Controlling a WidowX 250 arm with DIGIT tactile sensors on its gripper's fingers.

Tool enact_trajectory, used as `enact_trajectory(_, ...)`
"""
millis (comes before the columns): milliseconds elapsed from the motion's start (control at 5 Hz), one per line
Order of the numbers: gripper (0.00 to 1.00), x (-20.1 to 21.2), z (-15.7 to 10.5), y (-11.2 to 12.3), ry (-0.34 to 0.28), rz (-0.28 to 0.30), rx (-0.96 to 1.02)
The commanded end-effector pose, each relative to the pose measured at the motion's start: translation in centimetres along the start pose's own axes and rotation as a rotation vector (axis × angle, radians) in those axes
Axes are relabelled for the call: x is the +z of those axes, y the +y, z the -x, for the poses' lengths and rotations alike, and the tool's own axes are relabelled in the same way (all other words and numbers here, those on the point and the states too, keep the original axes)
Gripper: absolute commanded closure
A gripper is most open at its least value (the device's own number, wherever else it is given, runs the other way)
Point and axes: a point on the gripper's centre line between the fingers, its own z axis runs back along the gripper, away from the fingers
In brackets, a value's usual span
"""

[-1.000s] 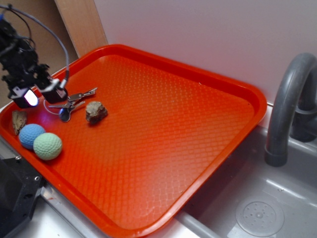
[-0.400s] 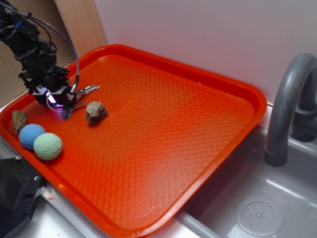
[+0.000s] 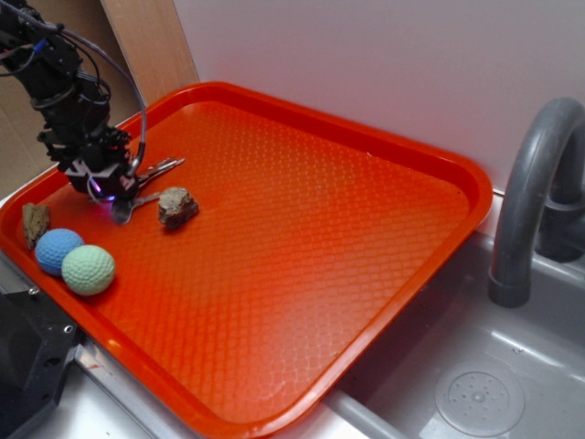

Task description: Grab the silver keys.

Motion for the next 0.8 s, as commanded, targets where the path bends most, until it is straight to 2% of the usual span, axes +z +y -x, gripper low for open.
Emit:
enact_trajectory(0,1.0,9.4,-1.8,-9.9,-0.103,0.035,-0.507)
enact_trajectory(200,1.0,13.9,-2.7,-12.9,-0.159,-0.056,-0.541)
enact_trajectory(400,1.0,18.7,-2.3,-15.2,-0.153,-0.077,-0.579)
enact_trajectory(600,1.0,20.5,-1.5,-16.7,-0.179,-0.173,-0.602)
